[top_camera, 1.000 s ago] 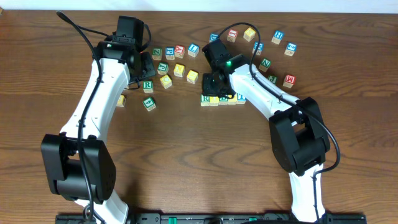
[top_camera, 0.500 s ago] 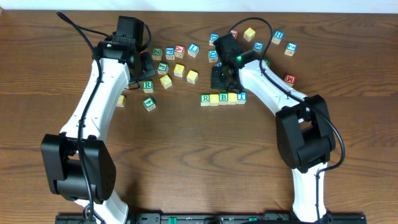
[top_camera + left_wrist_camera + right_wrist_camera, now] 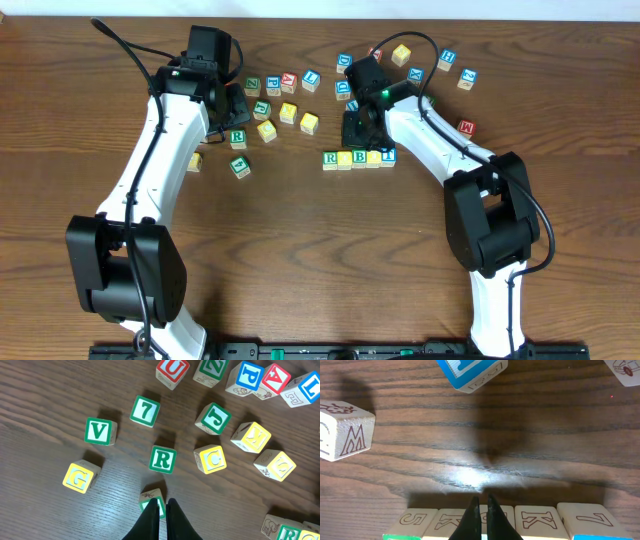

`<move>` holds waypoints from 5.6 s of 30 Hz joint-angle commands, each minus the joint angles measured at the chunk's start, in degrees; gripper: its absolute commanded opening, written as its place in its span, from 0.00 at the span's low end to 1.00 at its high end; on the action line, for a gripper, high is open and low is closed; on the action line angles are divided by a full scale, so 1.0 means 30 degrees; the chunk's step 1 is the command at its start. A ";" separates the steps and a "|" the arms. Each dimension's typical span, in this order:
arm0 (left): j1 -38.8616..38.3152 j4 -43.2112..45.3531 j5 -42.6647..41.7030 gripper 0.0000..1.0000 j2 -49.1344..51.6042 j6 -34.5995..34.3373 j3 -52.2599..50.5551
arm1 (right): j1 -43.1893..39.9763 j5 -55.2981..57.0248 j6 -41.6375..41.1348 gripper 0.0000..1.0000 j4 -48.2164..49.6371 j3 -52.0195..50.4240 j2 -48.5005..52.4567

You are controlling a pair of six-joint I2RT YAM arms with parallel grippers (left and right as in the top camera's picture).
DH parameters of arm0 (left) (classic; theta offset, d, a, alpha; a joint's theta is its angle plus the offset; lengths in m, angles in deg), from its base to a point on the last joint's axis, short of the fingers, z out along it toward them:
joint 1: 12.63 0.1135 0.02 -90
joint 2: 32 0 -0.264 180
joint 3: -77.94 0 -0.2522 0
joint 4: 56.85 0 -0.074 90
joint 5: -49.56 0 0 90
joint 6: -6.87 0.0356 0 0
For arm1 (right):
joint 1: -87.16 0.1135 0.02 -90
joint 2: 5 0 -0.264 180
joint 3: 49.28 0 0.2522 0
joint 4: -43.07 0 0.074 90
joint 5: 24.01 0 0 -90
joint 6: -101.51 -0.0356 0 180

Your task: Spell out ROBOT

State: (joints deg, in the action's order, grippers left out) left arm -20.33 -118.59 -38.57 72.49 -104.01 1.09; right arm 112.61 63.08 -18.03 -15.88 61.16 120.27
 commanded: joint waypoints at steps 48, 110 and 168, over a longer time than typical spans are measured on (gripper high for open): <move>0.0044 -0.0066 0.0255 0.08 0.0000 0.0240 0.0277 | 0.0175 -0.0160 0.0372 0.01 -0.0816 0.0226 0.0481; 0.0044 -0.0066 0.0255 0.08 0.0000 0.0240 0.0277 | -0.0852 0.0867 0.0058 0.01 -0.0845 0.0226 0.0481; 0.0044 -0.0066 0.0255 0.08 0.0000 0.0240 0.0277 | -0.0823 0.0408 0.1384 0.01 -0.1231 0.0226 0.0481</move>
State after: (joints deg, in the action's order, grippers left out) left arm -20.33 -118.59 -38.57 72.49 -104.01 1.09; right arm 110.47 64.43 -14.75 -19.33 61.16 120.27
